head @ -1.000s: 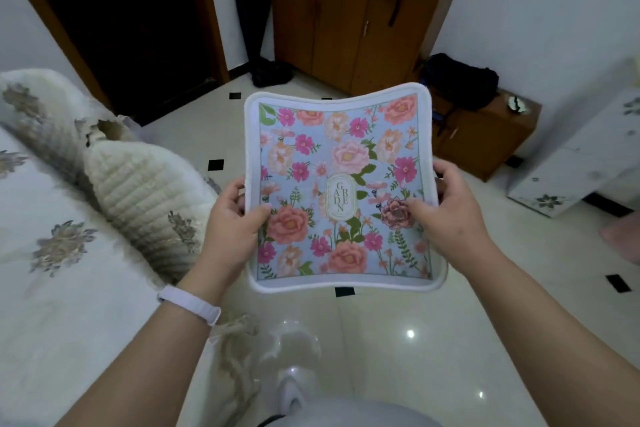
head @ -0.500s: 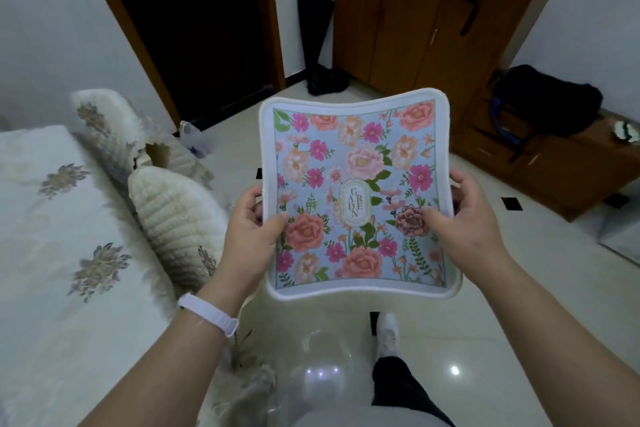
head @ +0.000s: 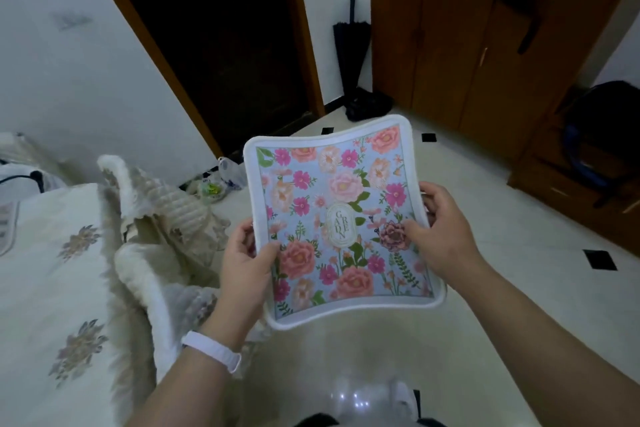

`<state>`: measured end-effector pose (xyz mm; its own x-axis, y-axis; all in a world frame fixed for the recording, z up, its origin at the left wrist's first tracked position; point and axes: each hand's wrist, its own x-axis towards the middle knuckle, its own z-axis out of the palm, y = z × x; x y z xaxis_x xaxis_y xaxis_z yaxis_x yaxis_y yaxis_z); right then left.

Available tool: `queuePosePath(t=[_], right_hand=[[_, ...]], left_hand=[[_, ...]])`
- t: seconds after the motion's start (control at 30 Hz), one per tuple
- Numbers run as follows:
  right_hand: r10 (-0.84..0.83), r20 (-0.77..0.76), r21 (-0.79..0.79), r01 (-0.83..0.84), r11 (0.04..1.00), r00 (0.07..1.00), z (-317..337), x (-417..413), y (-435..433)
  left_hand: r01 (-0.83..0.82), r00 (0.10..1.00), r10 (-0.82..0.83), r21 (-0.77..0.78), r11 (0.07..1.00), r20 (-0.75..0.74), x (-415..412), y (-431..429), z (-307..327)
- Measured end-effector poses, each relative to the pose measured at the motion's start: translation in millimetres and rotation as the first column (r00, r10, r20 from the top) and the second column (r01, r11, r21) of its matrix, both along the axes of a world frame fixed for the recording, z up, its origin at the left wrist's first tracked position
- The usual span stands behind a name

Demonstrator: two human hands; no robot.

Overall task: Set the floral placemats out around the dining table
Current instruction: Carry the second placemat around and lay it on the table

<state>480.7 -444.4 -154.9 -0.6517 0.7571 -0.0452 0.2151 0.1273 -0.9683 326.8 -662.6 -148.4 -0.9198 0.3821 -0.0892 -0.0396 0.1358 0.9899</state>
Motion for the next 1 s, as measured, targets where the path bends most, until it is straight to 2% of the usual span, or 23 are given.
queuePosePath(t=[0.23,0.5,0.7,1.0], right_hand=[[0.124,0.014,-0.009,-0.124,0.992,0.992,-3,-48,33],[0.197,0.064,-0.060,-0.193,0.979,0.978,-14,-118,49],[0.207,0.066,-0.061,-0.203,0.977,0.976,-9,-205,65],[0.259,0.105,0.108,-0.270,0.957,0.960,19,-370,48]], left_hand=[[-0.144,0.988,0.145,-0.009,0.989,0.049,-31,15,-6],[-0.181,0.978,0.182,-0.016,0.983,0.099,-92,11,-20],[-0.187,0.977,0.181,0.047,0.981,0.116,-171,23,-20],[-0.223,0.969,0.205,0.125,0.967,0.137,-318,3,-7]])
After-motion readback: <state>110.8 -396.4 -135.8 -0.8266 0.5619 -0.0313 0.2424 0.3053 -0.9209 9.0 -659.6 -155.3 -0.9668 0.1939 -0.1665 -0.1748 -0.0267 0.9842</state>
